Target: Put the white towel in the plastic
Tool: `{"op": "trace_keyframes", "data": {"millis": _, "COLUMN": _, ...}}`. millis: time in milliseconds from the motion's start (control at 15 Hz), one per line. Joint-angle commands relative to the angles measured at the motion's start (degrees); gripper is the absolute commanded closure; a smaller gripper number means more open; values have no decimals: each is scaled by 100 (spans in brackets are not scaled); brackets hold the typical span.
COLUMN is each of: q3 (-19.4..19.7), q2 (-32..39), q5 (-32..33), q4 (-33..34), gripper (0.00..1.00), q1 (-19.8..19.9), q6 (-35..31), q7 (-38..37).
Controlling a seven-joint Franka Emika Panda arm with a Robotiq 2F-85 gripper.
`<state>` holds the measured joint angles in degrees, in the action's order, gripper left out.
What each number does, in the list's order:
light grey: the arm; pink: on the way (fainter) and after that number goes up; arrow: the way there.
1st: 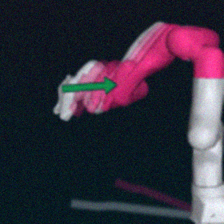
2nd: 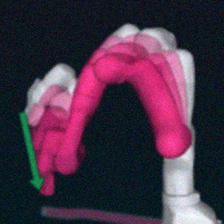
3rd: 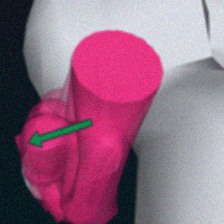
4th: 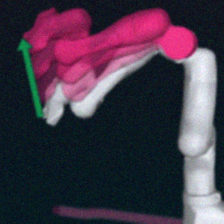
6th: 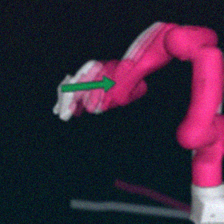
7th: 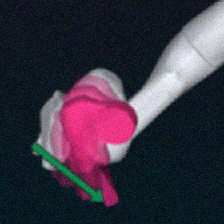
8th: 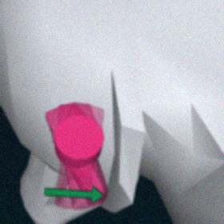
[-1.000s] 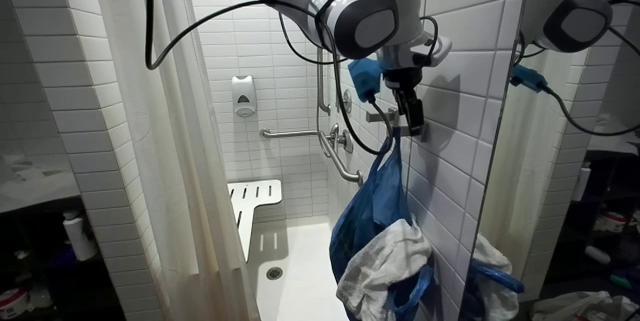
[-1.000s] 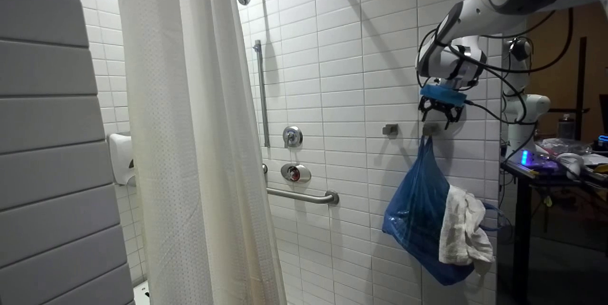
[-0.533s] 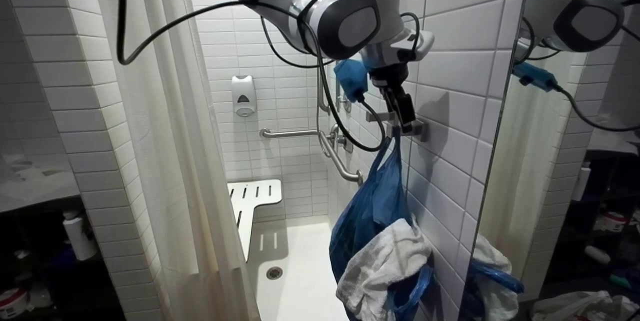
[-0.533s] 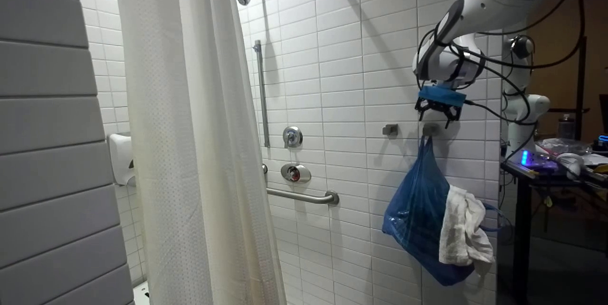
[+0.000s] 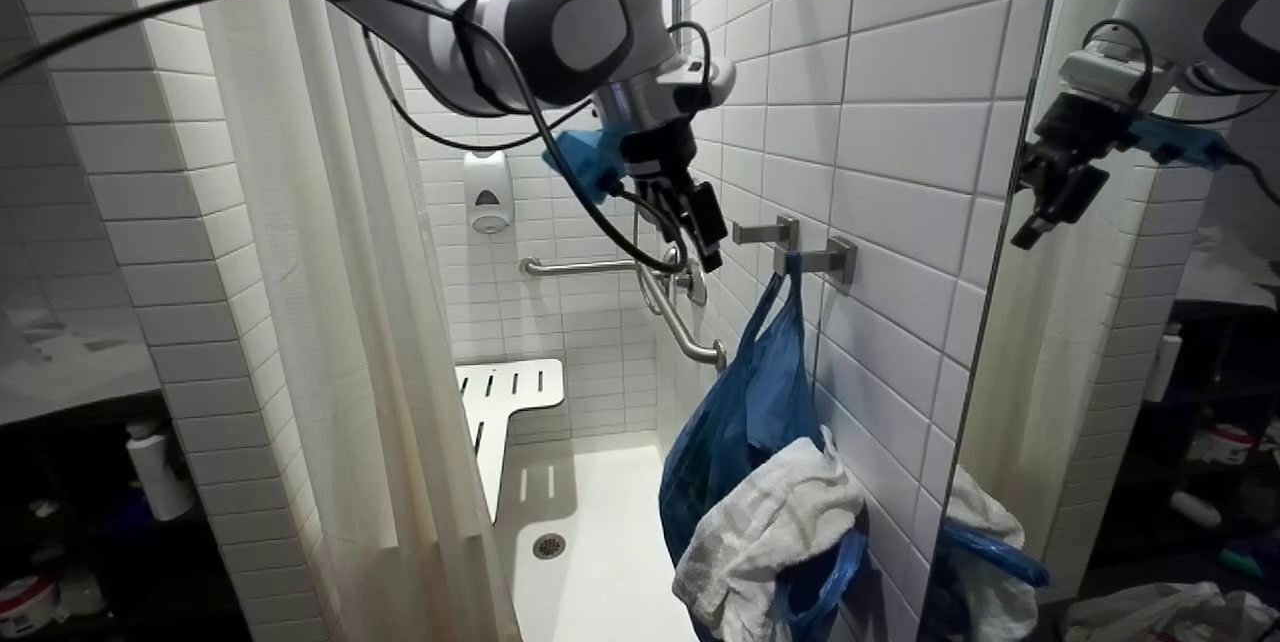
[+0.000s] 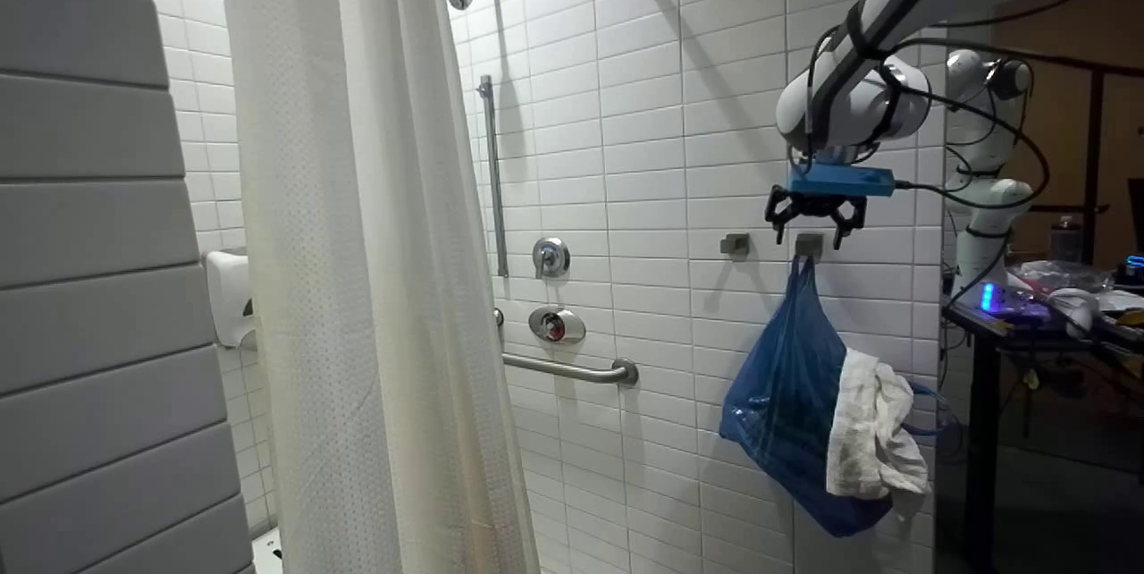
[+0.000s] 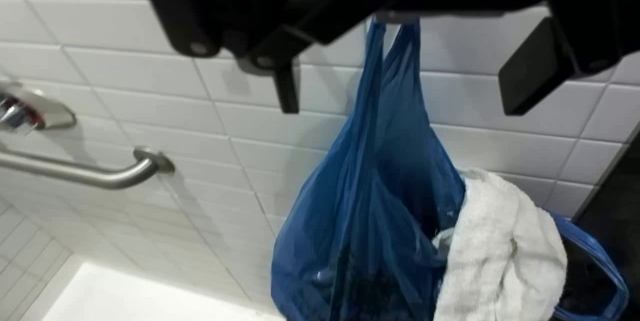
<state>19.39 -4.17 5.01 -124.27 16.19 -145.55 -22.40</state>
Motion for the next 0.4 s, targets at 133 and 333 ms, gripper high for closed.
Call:
{"op": "trace_keyframes", "data": {"millis": 133, "q3": -531, "q2": -1014, "q5": -116, "q4": -1105, "gripper": 0, "q1": -220, "q6": 648, "q7": 997}}
{"op": "trace_keyframes", "data": {"millis": 333, "q3": -589, "q2": -821, "q5": -54, "q4": -965, "gripper": 0, "q1": -127, "q6": 566, "q7": 803}}
